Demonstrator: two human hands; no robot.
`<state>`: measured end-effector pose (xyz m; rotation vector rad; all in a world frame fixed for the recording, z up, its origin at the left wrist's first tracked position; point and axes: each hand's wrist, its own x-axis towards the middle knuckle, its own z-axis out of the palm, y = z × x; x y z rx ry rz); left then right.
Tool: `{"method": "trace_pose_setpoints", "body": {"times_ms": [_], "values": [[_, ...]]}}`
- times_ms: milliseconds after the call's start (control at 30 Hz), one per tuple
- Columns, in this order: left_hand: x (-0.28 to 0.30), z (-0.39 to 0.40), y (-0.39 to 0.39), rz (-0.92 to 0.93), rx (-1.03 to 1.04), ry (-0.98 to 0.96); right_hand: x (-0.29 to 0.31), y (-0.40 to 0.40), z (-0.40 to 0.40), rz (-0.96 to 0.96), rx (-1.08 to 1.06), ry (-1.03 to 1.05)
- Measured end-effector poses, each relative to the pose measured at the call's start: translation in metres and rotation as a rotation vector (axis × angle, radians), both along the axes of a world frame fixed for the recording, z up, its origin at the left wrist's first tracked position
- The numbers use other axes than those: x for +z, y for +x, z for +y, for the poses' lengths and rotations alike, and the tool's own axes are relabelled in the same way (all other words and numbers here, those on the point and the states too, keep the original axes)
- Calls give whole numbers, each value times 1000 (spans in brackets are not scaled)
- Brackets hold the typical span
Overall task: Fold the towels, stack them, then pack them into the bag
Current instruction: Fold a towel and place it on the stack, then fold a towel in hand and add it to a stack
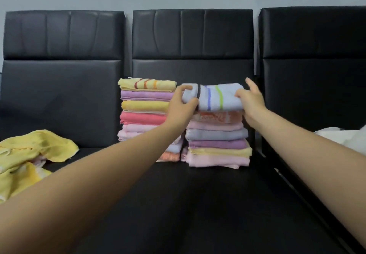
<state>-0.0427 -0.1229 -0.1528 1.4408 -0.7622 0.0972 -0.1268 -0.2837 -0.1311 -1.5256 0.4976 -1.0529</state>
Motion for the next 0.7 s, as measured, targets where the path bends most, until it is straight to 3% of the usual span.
{"method": "trace_pose_setpoints", "body": {"times_ms": [67, 100, 200, 267, 367, 433, 567, 700], "values": [[3, -26, 25, -52, 72, 110, 1, 21, -19, 15, -50, -109], [0, -37, 37, -112, 134, 233, -4, 33, -29, 115, -82, -197], [-19, -61, 60, -358, 344, 666, -35, 62, -50, 602, -200, -468], [-25, -68, 63, -440, 372, 756, -46, 66, -54, 753, -247, -549], [-15, -66, 64, -324, 339, 702, -39, 58, -47, 843, -279, -604], [-8, -57, 54, -243, 310, 674, -28, 45, -35, 783, -361, -687], [-3, -7, 15, -267, 240, 546, -24, 13, 13, 362, -429, -729], [-11, 86, -20, -290, 201, 559, -47, -1, 92, 299, -128, -665]]}}
